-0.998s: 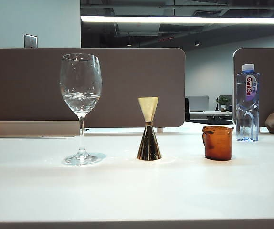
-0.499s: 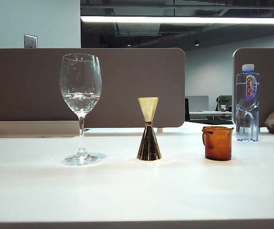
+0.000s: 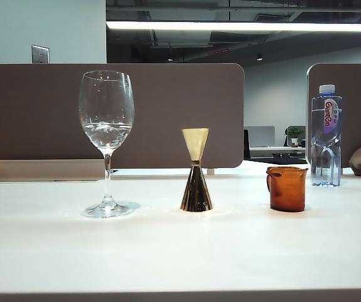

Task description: Pick up the small amber measuring cup and pour the water in it into the jigger, then pick up the jigger and pour the water in it into the wine glass.

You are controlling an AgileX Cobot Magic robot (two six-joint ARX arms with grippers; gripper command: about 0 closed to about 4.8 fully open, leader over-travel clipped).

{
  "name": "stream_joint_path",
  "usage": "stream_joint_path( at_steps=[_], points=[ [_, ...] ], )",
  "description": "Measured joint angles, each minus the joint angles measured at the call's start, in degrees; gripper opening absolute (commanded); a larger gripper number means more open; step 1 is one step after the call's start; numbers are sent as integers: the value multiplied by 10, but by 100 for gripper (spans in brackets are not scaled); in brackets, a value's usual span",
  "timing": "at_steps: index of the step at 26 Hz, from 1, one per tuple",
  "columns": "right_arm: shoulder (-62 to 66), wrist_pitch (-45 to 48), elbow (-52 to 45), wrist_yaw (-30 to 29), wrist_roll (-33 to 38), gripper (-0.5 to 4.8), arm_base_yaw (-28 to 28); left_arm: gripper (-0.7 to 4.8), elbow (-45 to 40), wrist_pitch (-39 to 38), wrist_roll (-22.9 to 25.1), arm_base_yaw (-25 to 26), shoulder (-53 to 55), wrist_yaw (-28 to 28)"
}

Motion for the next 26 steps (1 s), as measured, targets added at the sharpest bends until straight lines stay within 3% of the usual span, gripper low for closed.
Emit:
stream_joint_path(
  at_steps=[3, 6, 12, 17, 21, 26],
  points=[
    [0, 0, 0, 0, 0, -5, 0, 26, 0, 0, 2, -7, -6, -4],
    [0, 0, 0, 0, 0, -5, 0, 26, -3, 17, 78, 13, -36, -45],
    [0, 0, 0, 0, 0, -5, 0, 26, -97, 214, 147, 100, -103, -45],
    [0, 0, 0, 0, 0, -5, 0, 26, -195, 360, 150, 193, -151, -26],
    [0, 0, 0, 0, 0, -5, 0, 26, -273, 433, 145, 260, -181, -3],
    [0, 0, 0, 0, 0, -5, 0, 26, -388, 528, 72, 346, -240, 16]
  ],
)
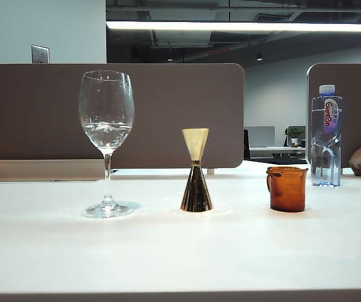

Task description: Pick up the small amber measuring cup and pour the water in it into the jigger, then pick up the jigger and pour the water in it into the wine glass.

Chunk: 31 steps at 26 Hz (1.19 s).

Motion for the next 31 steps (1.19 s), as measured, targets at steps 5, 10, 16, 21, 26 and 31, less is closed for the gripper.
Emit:
stream_joint_path(
  at_steps=[5, 10, 16, 21, 26, 31],
  points=[
    [0, 0, 0, 0, 0, -5, 0, 26, -70, 31, -36, 22, -34, 2],
    [0, 0, 0, 0, 0, -5, 0, 26, -117, 38, -51, 22, -33, 3],
    [0, 0, 0, 0, 0, -5, 0, 26, -139, -4, -53, 22, -34, -10],
    [0, 0, 0, 0, 0, -5, 0, 26, -139, -38, -53, 22, -34, -40],
    [0, 0, 0, 0, 0, -5, 0, 26, -138, -81, -53, 22, -34, -55],
    [0, 0, 0, 0, 0, -5, 0, 26, -138, -151, -53, 22, -33, -57]
  ],
)
